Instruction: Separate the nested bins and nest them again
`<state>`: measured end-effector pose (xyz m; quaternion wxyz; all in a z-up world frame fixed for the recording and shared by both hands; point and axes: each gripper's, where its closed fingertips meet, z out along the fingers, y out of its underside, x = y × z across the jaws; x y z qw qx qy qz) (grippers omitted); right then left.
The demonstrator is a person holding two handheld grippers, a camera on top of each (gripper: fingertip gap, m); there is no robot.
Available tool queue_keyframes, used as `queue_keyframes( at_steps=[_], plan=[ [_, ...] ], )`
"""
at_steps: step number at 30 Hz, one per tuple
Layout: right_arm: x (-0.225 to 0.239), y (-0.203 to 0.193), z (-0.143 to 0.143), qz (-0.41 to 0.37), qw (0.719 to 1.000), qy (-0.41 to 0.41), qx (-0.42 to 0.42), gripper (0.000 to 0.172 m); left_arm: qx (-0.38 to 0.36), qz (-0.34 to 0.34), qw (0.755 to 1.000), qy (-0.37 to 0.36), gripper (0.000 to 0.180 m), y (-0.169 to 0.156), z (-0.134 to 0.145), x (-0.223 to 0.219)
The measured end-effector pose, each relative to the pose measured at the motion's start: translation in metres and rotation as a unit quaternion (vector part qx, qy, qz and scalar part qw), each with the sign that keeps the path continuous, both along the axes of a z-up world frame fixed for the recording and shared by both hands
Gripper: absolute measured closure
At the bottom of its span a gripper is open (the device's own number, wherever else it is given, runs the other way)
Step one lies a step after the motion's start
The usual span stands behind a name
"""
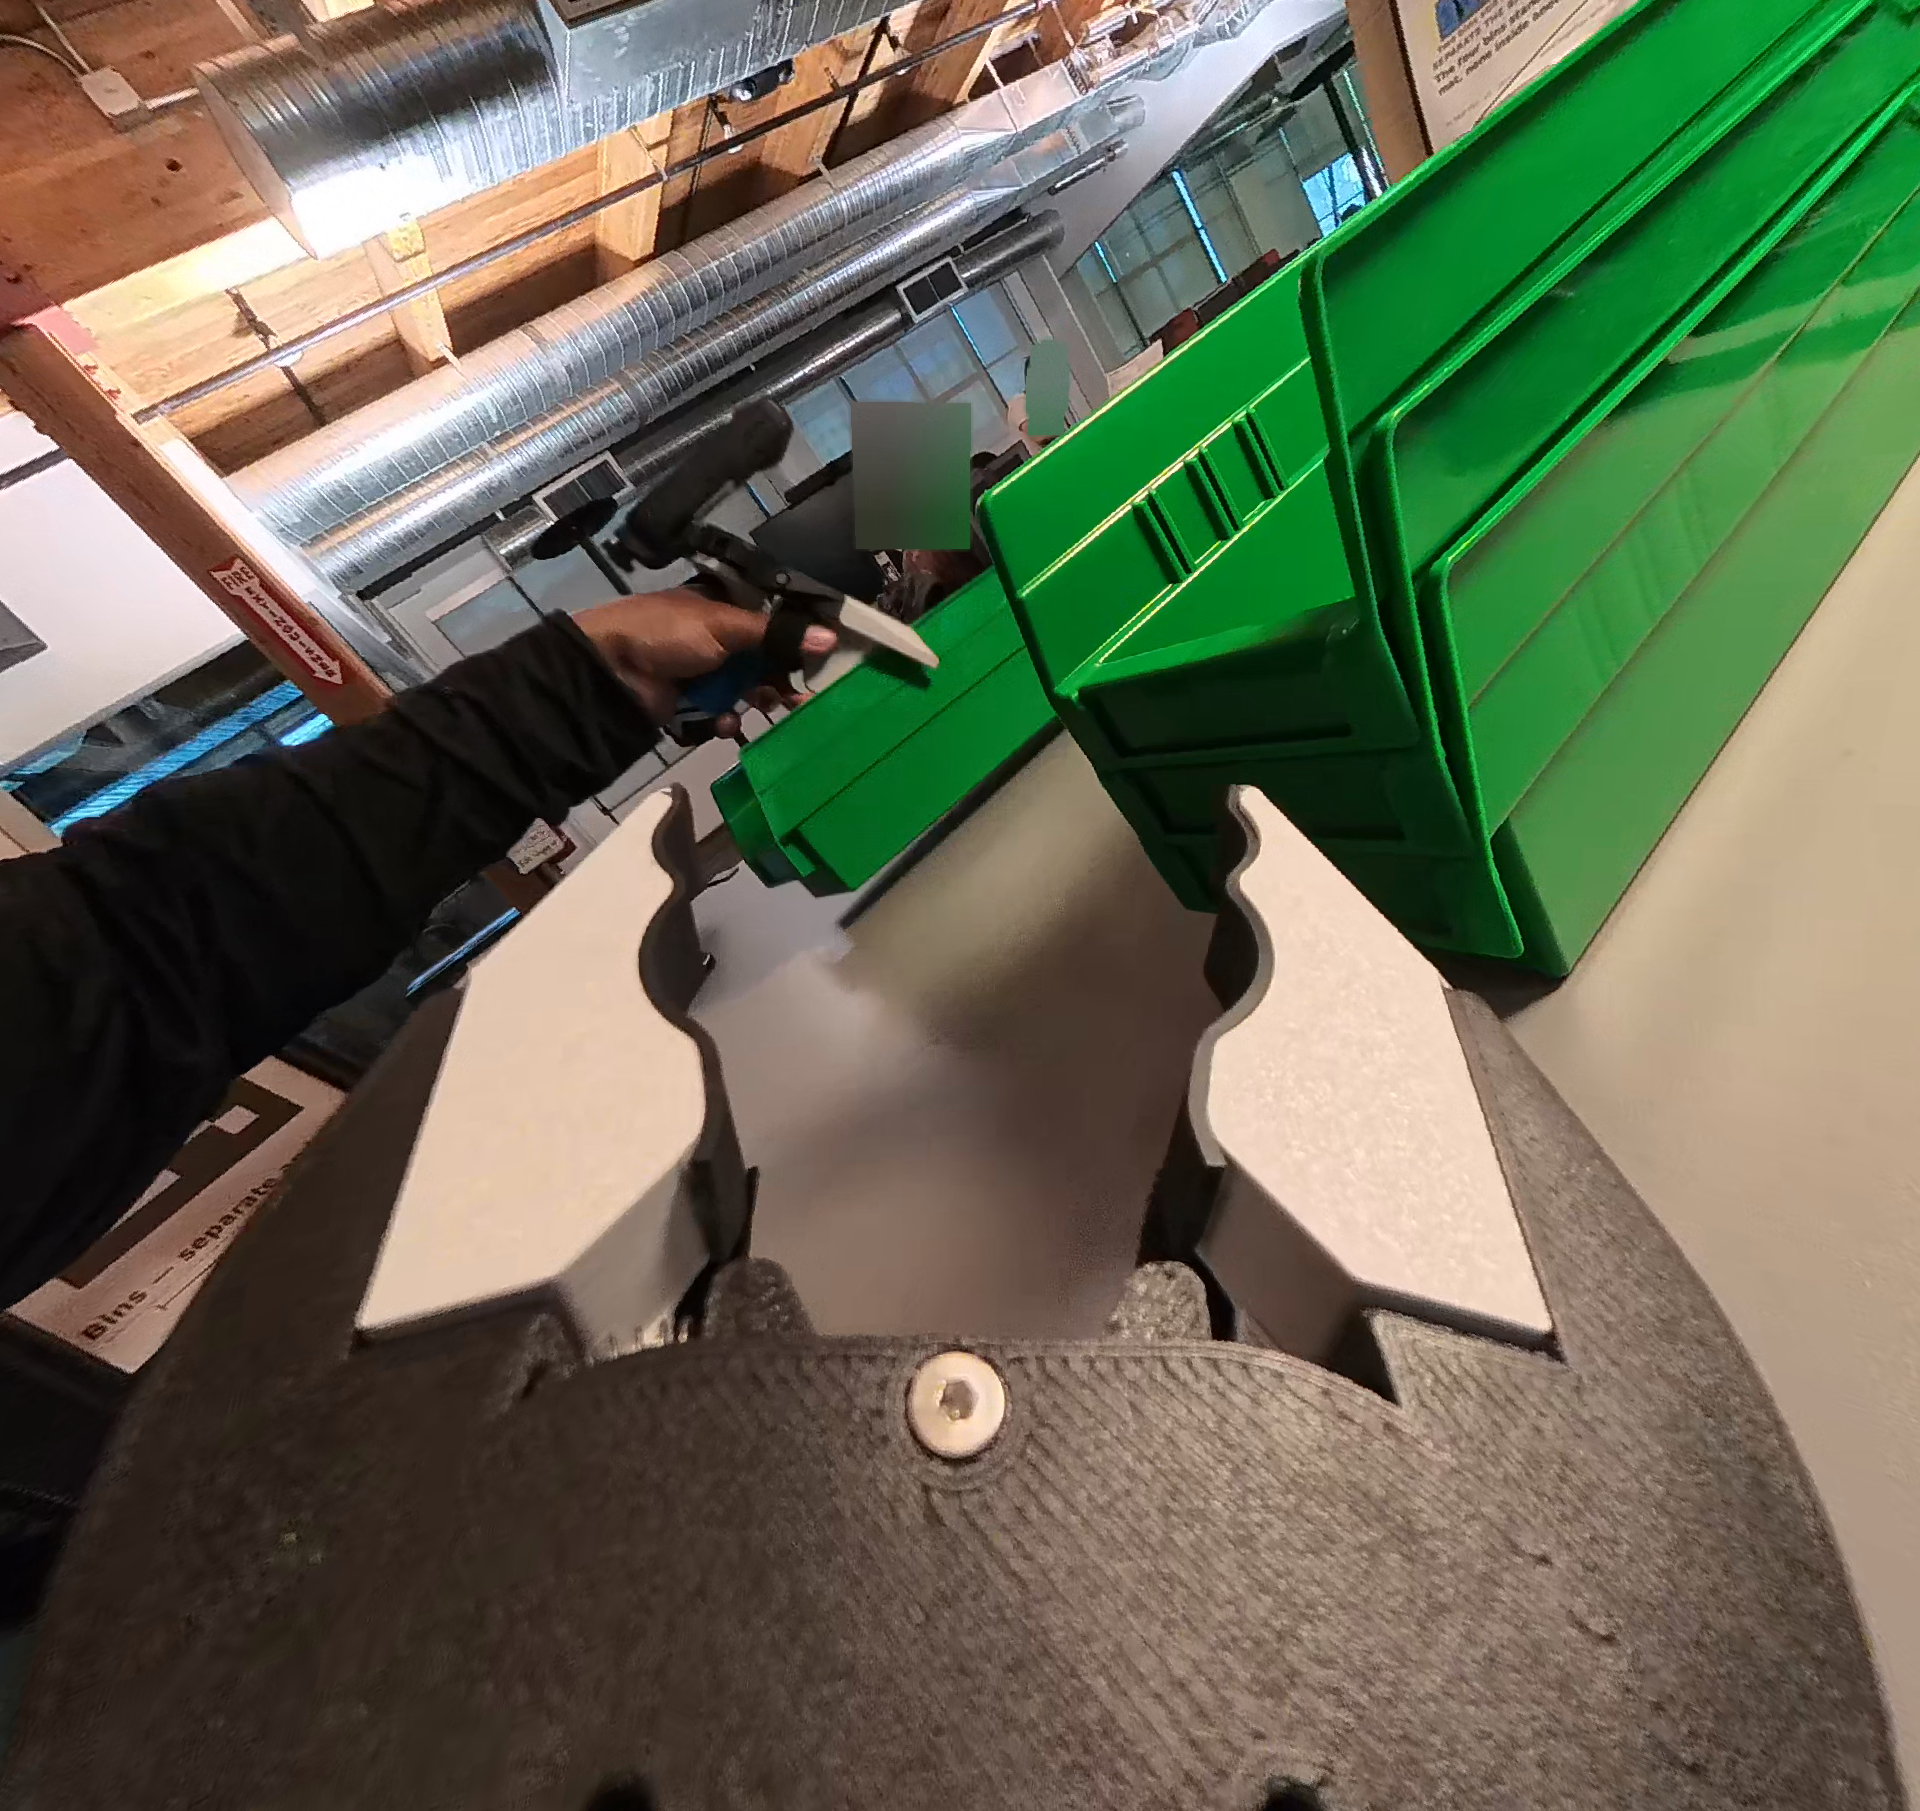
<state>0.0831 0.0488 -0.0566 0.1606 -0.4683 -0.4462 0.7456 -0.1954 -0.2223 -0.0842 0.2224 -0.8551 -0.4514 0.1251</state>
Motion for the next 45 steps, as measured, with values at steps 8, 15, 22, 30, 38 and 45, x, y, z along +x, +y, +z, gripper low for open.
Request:
queue_keyframes(
  at_steps=[8, 15, 22, 30, 38, 45],
  plan=[
    [-0.001, 0.000, 0.000, 0.004, 1.000, -0.003, -0.005, 0.072, 0.233, -0.061, 0.970, 0.002, 0.078, 0.120, 0.118, 0.065],
    [0.001, 0.001, 0.002, 0.005, 1.000, 0.003, -0.012, 0.073, 0.364, -0.114, 0.924, 0.024, 0.075, 0.239, 0.206, 0.113],
    [0.003, 0.001, 0.003, 0.006, 1.000, 0.009, -0.011, 0.073, 0.360, -0.073, 0.930, 0.005, 0.074, 0.305, 0.177, 0.095],
    [0.004, 0.002, 0.004, 0.008, 1.000, 0.009, -0.017, 0.073, 0.257, -0.024, 0.965, 0.036, 0.067, 0.332, 0.132, 0.072],
    [0.004, 0.002, 0.004, 0.008, 1.000, 0.009, -0.020, 0.074, 0.112, -0.008, 0.987, 0.112, 0.056, 0.347, 0.125, 0.076],
    [0.006, 0.000, 0.002, 0.013, 1.000, 0.003, -0.021, 0.074, 0.098, -0.047, 0.990, 0.094, 0.062, 0.366, 0.114, 0.094]
  ],
)
